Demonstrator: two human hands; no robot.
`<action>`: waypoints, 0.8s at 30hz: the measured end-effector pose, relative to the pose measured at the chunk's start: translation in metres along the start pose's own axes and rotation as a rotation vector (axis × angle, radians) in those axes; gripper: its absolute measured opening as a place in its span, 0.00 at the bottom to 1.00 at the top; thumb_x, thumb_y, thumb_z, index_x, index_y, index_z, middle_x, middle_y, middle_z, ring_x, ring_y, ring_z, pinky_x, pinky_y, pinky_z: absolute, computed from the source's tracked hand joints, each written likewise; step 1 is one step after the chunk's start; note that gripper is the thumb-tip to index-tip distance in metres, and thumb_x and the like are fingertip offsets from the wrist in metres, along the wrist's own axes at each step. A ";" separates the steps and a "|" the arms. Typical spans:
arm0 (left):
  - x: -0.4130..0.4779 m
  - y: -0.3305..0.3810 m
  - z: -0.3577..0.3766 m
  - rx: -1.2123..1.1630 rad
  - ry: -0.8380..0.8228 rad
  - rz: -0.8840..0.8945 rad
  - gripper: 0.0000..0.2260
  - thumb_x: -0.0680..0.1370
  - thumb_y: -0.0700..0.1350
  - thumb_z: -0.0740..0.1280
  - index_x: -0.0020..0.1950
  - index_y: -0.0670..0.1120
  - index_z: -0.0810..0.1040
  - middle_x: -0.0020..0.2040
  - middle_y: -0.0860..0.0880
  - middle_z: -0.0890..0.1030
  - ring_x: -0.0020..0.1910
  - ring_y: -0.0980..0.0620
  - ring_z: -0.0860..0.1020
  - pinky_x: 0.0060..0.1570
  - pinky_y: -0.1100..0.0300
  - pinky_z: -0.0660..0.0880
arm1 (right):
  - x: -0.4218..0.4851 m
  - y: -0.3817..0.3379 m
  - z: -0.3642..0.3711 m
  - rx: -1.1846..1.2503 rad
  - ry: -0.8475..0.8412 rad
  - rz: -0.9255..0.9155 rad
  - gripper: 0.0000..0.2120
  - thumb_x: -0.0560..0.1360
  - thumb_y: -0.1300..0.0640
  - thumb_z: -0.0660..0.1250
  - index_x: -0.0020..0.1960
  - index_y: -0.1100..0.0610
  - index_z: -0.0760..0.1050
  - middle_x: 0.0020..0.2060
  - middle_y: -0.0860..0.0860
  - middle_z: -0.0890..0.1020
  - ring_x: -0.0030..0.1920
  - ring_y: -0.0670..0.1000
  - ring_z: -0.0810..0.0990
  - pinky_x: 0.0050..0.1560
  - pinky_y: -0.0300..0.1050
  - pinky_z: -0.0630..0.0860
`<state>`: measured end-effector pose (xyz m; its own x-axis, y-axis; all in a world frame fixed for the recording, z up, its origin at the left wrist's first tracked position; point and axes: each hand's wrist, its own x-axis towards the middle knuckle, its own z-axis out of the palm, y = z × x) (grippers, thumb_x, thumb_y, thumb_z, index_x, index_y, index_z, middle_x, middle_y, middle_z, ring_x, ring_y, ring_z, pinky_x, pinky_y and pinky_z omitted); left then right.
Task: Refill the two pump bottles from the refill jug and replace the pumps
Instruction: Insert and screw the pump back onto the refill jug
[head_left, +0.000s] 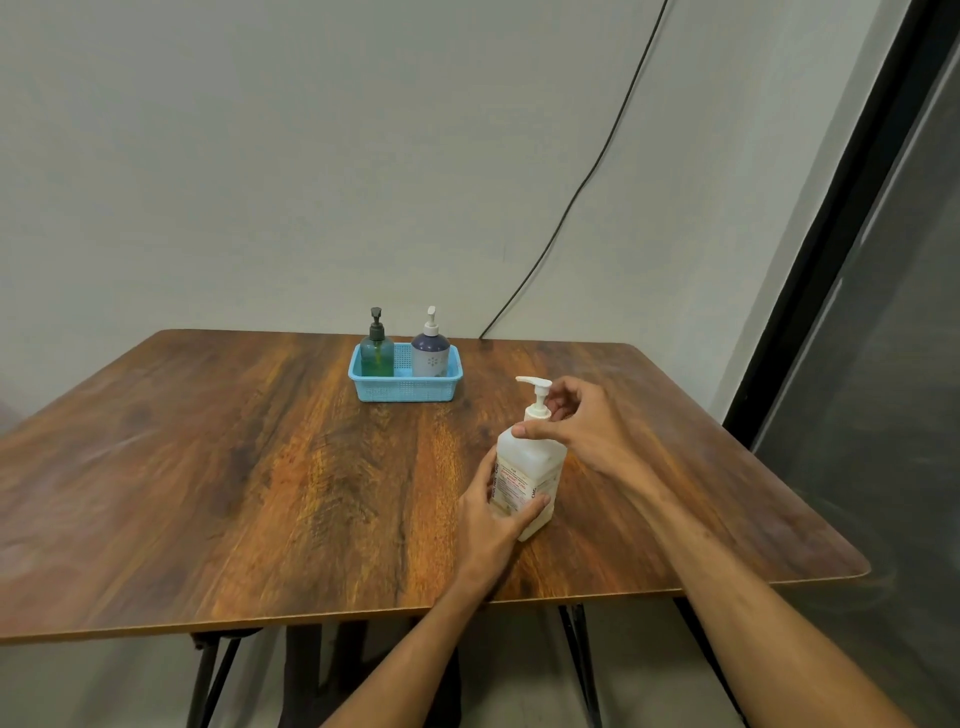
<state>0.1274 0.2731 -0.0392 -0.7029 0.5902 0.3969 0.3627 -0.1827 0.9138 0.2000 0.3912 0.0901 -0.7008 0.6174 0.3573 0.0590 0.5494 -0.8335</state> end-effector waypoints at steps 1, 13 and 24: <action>0.000 0.000 0.000 0.002 -0.001 0.000 0.35 0.69 0.54 0.78 0.73 0.58 0.67 0.64 0.66 0.74 0.64 0.66 0.72 0.59 0.71 0.73 | 0.000 0.001 -0.001 0.024 -0.008 0.007 0.23 0.61 0.60 0.84 0.53 0.62 0.80 0.44 0.54 0.82 0.40 0.46 0.77 0.41 0.37 0.76; 0.001 -0.004 0.001 0.005 0.004 0.000 0.36 0.69 0.54 0.78 0.74 0.55 0.67 0.66 0.62 0.75 0.65 0.63 0.73 0.62 0.63 0.75 | -0.006 0.013 0.006 0.160 0.063 0.042 0.24 0.63 0.63 0.82 0.57 0.58 0.79 0.49 0.50 0.84 0.50 0.49 0.83 0.50 0.40 0.78; 0.002 -0.006 0.000 0.001 -0.001 -0.002 0.36 0.70 0.53 0.78 0.74 0.53 0.67 0.65 0.61 0.76 0.65 0.62 0.74 0.61 0.63 0.75 | -0.012 0.009 0.012 0.230 0.173 0.035 0.29 0.60 0.66 0.83 0.58 0.60 0.76 0.46 0.52 0.86 0.47 0.50 0.85 0.49 0.46 0.82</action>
<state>0.1237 0.2751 -0.0437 -0.7029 0.5917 0.3949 0.3618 -0.1806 0.9146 0.2000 0.3822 0.0733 -0.5685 0.7314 0.3766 -0.0954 0.3961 -0.9132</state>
